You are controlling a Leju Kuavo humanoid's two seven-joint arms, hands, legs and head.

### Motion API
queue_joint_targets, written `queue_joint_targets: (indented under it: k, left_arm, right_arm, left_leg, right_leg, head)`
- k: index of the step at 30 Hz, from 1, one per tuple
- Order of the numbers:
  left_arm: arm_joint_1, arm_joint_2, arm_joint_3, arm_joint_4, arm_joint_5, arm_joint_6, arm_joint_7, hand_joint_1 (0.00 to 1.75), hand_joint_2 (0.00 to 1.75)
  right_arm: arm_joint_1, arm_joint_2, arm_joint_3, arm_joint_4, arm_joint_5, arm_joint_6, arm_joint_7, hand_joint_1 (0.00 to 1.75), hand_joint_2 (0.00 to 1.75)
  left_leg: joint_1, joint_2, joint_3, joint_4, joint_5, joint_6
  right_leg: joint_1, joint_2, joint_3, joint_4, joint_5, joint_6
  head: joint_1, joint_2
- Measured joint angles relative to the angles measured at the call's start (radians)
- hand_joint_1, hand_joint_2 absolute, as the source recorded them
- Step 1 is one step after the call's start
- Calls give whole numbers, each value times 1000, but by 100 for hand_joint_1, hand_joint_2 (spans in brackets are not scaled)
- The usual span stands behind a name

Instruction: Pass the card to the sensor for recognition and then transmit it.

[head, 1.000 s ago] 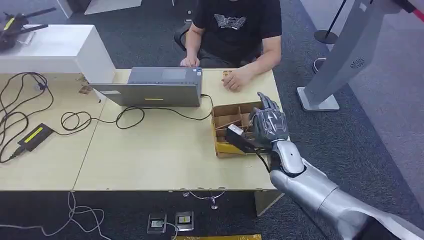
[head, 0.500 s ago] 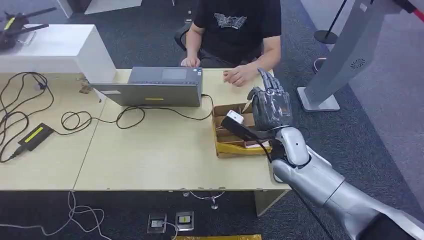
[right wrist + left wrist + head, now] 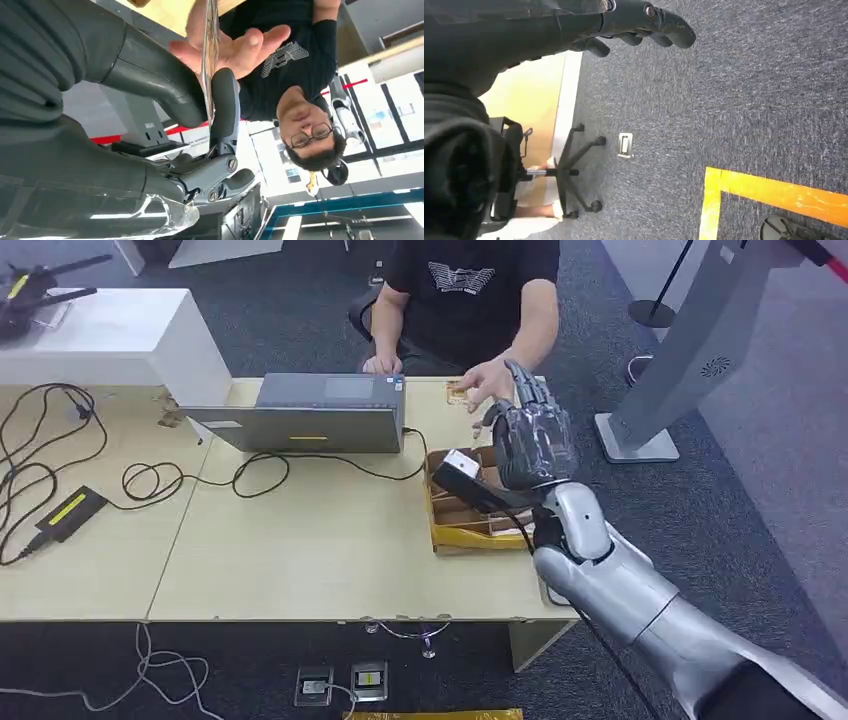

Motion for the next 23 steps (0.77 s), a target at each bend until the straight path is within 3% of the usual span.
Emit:
queue_joint_targets:
  k: [11,20,21,22,23]
  left_arm:
    - [0,0,-1,0,-5,-17,0,0,0]
    - [0,0,-10,0,0,-25,0,0,0]
    - [0,0,-10,0,0,-25,0,0,0]
    - [0,0,-10,0,0,-25,0,0,0]
    - [0,0,-10,0,1,-25,0,0,0]
  right_arm:
    - [-94,95,-43,206,36,0,-42,175,175]
    - [-118,137,-63,321,62,0,-40,175,175]
    - [-118,139,-63,327,64,0,-39,155,175]
    - [-118,140,-64,333,64,0,-38,0,175]
    - [-118,142,-64,338,64,0,-37,0,175]
  left_leg:
    - [0,0,0,0,0,0]
    - [0,0,-1,0,0,0]
    - [0,0,-2,0,0,0]
    - [0,0,-2,0,0,0]
    - [0,0,-2,0,0,0]
  right_leg:
    - [0,0,-1,0,0,0]
    - [0,-1,-2,0,0,0]
    - [0,-1,-2,0,0,0]
    - [0,-1,-2,0,0,0]
    - [0,0,-2,0,0,0]
  head:
    - [0,0]
    - [0,0]
    - [0,0]
    - [0,0]
    - [0,0]
